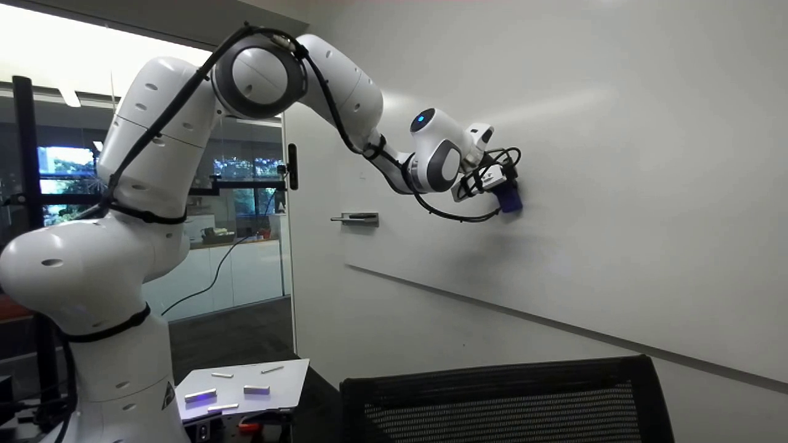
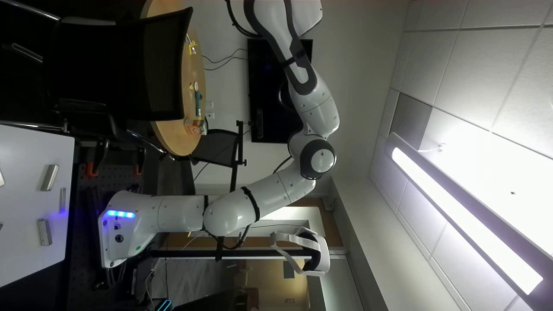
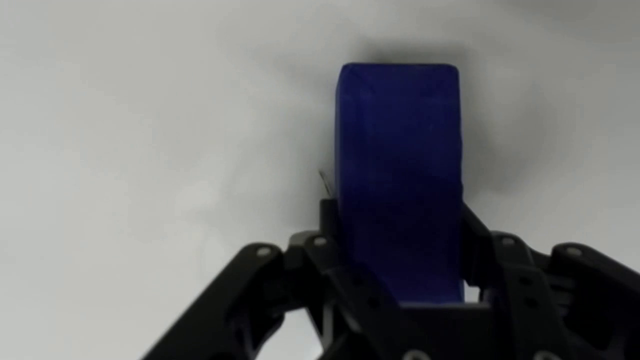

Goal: Pick up the purple duster on the table and use it to wipe the whiteboard

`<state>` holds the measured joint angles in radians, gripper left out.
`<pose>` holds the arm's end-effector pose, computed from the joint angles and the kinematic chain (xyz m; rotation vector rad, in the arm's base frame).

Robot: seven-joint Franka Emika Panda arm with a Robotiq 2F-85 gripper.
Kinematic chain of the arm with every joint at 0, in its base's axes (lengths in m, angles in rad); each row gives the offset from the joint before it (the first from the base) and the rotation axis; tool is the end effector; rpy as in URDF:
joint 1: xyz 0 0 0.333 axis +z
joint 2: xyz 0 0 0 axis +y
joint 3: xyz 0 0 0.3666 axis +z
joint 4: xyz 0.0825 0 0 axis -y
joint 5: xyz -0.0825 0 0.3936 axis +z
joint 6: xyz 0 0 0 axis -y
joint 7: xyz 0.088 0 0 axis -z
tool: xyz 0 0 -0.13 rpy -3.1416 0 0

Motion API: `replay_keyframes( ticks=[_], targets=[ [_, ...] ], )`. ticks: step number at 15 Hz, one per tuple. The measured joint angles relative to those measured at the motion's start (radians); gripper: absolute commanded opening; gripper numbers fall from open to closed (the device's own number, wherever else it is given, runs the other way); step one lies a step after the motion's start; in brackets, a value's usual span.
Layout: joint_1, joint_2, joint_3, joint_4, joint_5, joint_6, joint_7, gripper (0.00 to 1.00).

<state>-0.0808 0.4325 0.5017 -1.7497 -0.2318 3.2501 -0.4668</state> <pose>0.6969 0.2632 0.5218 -2.3314 -1.2246 -1.6666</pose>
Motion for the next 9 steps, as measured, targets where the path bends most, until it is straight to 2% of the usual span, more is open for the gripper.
replay_keyframes(
  ticks=[2,5,7,9],
  targets=[
    [-0.077,0.009,0.121,-0.026,-0.034,0.0,-0.043,0.3],
    [-0.152,0.024,0.254,-0.066,-0.078,0.0,-0.087,0.3],
    [-0.175,0.027,0.304,-0.094,-0.105,0.0,-0.102,0.3],
    [-0.175,0.027,0.322,-0.109,-0.117,0.0,-0.102,0.3]
  ],
)
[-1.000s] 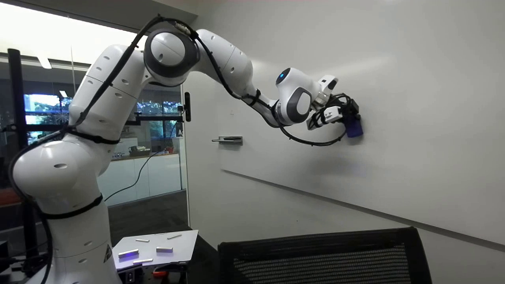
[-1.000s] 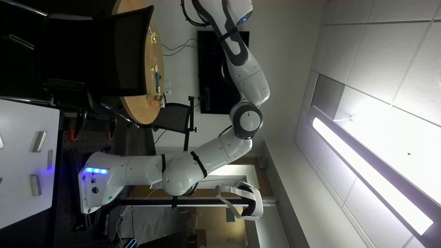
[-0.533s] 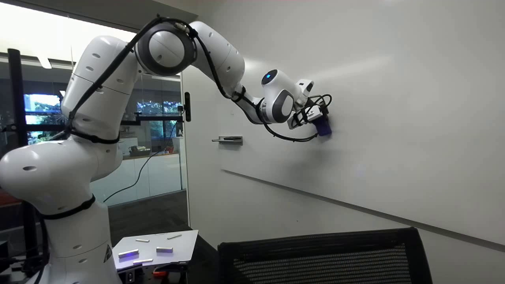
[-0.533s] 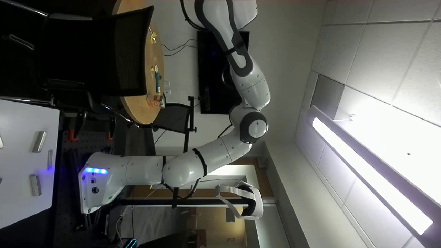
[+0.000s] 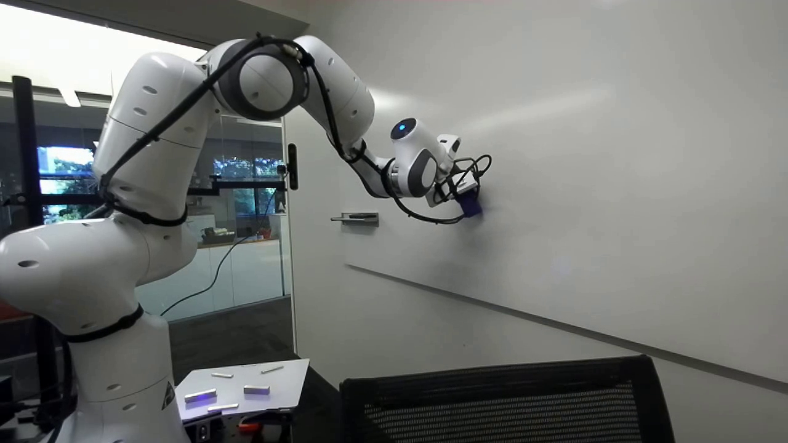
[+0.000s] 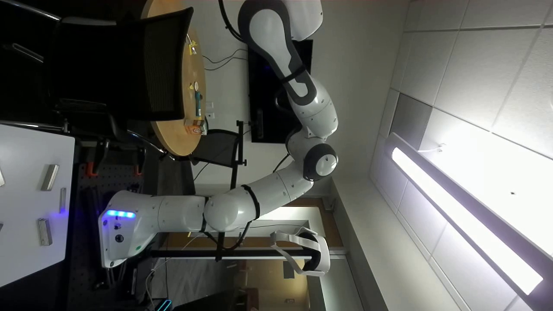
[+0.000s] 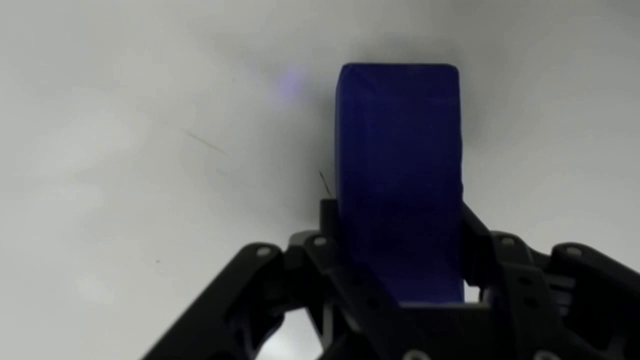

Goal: Pick up the purple duster on the table and use it to wipe the whiteboard

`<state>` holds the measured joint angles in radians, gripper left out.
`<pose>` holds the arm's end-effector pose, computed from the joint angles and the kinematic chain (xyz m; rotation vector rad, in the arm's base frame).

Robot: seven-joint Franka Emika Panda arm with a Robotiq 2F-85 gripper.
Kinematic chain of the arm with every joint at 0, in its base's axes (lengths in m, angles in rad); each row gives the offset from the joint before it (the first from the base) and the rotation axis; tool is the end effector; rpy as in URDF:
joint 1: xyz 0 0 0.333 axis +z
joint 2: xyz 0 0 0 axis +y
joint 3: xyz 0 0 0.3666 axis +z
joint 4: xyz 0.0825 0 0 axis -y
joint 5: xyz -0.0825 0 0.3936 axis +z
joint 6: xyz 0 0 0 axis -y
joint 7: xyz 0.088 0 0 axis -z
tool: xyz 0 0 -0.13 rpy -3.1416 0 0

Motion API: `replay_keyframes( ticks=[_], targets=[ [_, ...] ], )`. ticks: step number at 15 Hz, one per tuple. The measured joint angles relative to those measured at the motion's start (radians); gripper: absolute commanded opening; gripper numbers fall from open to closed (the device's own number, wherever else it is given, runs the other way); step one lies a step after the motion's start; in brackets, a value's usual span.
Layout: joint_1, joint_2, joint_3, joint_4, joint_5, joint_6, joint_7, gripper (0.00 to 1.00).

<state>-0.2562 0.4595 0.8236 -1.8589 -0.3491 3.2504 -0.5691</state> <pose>0.6364 0.3318 0.5067 -2.0931 -1.5174 -1.5848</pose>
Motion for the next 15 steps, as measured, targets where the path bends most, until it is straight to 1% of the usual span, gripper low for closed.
replay_keyframes(
  ticks=[4,7,11,14,15],
  targets=[
    [0.004,-0.001,-0.005,0.013,0.0,0.004,0.002,0.3],
    [0.007,-0.001,-0.034,0.051,0.006,0.004,0.009,0.3],
    [0.027,-0.019,-0.109,0.1,0.034,0.002,0.055,0.3],
    [0.06,-0.037,-0.193,0.144,0.062,-0.002,0.097,0.3],
    [0.076,-0.041,-0.231,0.167,0.069,-0.004,0.112,0.3]
  ],
)
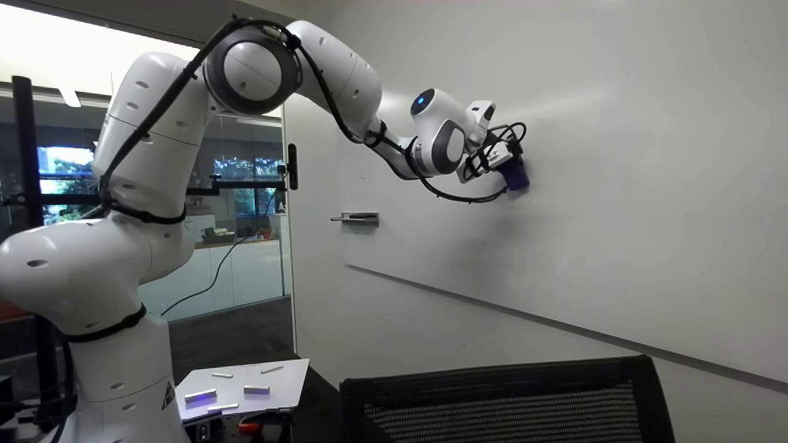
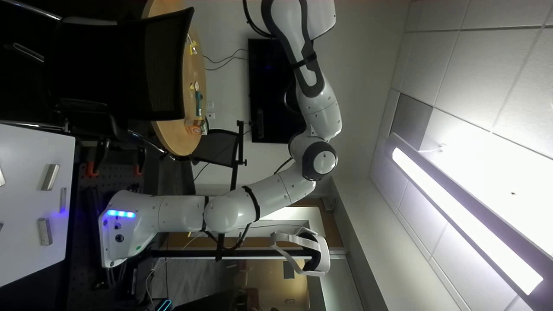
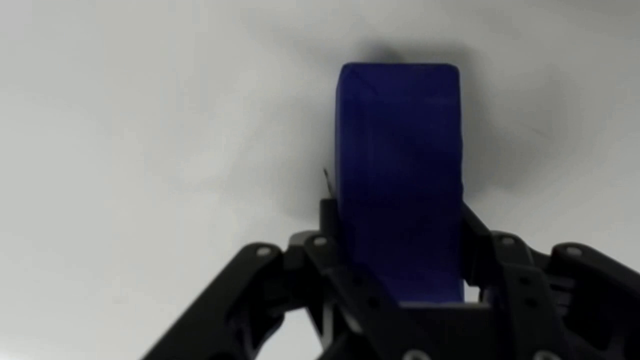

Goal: Pick up the purple duster on the table and use it to wipe the whiteboard

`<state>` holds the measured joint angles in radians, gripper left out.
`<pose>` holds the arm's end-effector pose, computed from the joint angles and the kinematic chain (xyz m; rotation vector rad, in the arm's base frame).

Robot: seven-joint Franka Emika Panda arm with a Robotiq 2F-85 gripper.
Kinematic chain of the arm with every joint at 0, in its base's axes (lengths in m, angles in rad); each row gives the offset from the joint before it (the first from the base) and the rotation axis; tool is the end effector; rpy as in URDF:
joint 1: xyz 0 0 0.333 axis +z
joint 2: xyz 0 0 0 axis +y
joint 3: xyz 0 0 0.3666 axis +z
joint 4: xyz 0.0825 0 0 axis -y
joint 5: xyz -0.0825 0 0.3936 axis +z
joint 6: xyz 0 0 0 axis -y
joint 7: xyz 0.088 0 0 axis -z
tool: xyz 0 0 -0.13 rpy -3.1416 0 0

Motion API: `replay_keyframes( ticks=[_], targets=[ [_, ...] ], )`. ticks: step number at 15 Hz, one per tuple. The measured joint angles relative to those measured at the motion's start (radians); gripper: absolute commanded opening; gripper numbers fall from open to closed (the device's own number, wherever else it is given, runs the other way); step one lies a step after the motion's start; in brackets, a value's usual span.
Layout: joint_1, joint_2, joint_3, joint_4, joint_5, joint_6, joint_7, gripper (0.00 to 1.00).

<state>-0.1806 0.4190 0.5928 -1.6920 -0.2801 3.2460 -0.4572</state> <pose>0.7027 0.2440 0.5731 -2.2791 -1.2004 -1.7880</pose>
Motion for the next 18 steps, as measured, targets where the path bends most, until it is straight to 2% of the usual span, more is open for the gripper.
replay_keyframes(
  ticks=[4,10,14,18],
  targets=[
    [0.095,-0.001,-0.208,0.103,0.023,-0.02,0.074,0.3],
    [0.229,0.025,-0.522,0.216,0.024,-0.151,0.242,0.3],
    [0.356,0.041,-0.762,0.239,-0.036,-0.318,0.416,0.3],
    [0.384,0.055,-0.868,0.241,-0.056,-0.526,0.496,0.3]
  ],
)
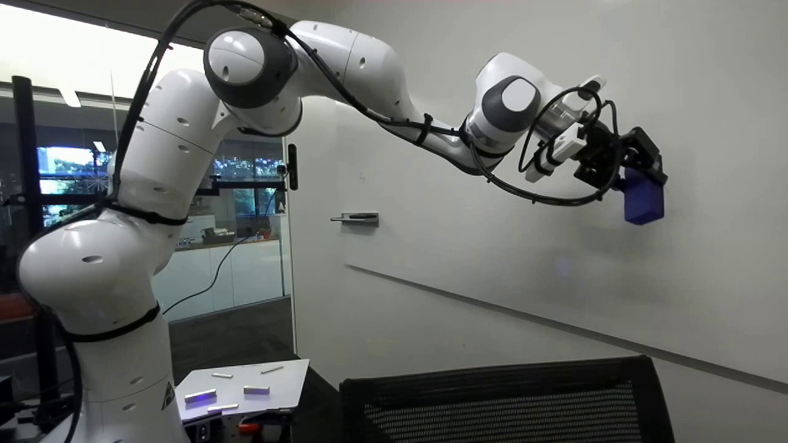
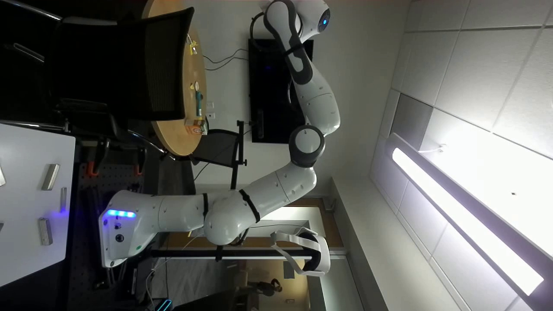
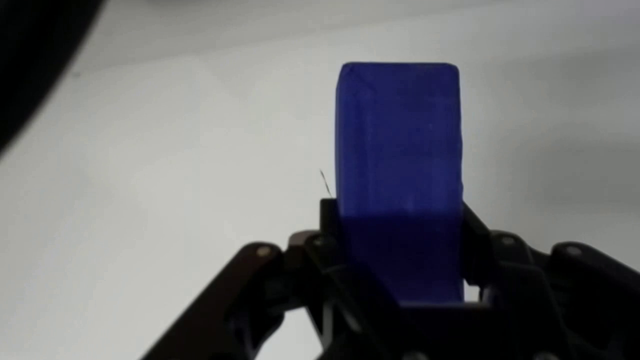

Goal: Pick up the purple duster on the table and use it to wipe the whiteboard

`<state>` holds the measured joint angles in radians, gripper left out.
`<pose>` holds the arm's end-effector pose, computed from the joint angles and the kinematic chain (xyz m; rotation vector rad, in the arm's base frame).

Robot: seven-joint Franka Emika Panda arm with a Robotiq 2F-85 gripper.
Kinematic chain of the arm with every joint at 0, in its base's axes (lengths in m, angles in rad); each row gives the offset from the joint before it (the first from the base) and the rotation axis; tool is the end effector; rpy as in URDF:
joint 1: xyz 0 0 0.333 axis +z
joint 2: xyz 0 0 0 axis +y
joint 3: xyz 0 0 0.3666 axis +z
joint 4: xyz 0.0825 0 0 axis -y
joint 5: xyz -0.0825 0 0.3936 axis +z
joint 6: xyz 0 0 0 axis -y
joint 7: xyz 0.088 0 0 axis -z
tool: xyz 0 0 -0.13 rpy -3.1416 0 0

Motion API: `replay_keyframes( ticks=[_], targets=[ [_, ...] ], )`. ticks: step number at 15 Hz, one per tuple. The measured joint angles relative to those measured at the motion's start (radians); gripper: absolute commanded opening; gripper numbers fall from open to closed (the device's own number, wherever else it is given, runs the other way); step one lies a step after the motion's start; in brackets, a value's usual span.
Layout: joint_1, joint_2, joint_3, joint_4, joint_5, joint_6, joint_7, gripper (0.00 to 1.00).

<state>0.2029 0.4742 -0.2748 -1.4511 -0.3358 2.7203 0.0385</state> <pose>0.7901 0.0013 0.5420 2.5480 0.2841 1.0753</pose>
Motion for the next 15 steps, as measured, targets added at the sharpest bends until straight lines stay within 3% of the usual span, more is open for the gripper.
replay_keyframes(
  ticks=[4,11,15],
  targets=[
    [-0.1,0.003,-0.025,-0.013,-0.006,-0.147,0.029,0.3],
    [-0.358,-0.013,-0.075,-0.161,0.012,-0.246,0.02,0.3],
    [-0.541,-0.003,-0.004,-0.227,0.187,-0.317,-0.183,0.3]
  ],
)
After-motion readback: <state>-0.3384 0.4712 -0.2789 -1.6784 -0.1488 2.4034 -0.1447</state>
